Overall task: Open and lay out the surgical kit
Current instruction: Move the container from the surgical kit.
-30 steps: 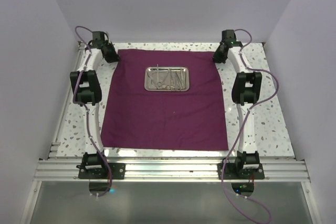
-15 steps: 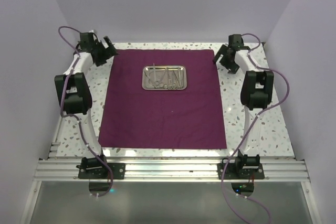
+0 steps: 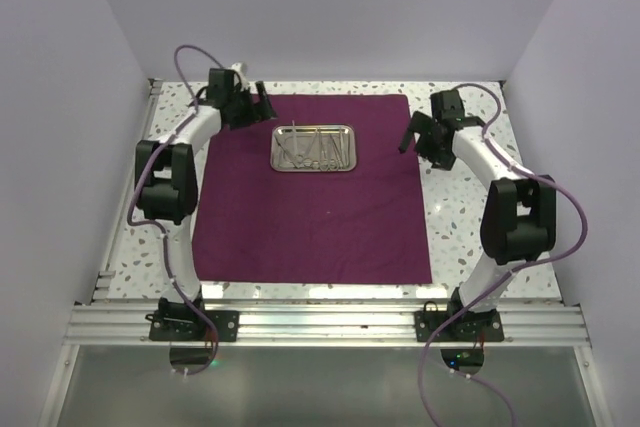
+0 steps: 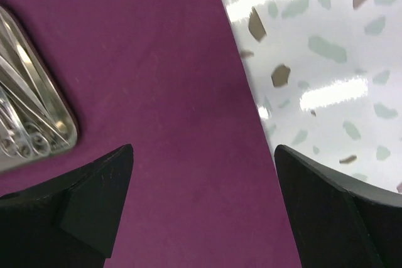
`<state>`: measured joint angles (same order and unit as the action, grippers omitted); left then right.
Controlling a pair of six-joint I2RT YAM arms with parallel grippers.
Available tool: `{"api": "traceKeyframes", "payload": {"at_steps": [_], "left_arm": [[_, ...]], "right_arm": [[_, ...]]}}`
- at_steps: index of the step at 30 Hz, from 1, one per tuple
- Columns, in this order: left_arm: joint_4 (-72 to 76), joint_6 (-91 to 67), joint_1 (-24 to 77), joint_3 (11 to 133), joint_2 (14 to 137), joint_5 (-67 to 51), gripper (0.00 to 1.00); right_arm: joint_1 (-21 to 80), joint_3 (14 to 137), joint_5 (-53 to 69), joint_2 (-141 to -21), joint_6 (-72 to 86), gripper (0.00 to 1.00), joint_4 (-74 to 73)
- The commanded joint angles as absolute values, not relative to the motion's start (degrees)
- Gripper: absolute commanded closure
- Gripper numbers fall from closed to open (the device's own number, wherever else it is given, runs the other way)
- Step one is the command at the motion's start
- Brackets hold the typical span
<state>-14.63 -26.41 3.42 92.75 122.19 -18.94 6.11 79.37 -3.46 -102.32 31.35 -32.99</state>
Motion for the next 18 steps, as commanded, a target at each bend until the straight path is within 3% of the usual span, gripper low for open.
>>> {"api": "traceKeyframes", "payload": {"at_steps": [1,5,10,18], "left_arm": [[-24.6,-16.6,10.3,99.8,122.5,-4.9,0.07],[-27.1,-18.7,12.9,98.1,122.1,-0.8,0.19],[-28.8,-21.4,13.8,95.9,122.1,1.8,0.44],[-28.6,-21.1,14.9,92.1,119.4,3.6,0.53]], "right_arm": [[5.8,74.9,-2.5,-96.5,28.7,0.02,-32.7],[5.8,72.7,-2.8,-92.6,27.9,0.02,-35.8],[5.7,68.8,-1.5,-88.9,28.2,0.02,-35.7],[5.7,67.1,-1.5,-86.7,28.2,0.03,-36.1]]}}
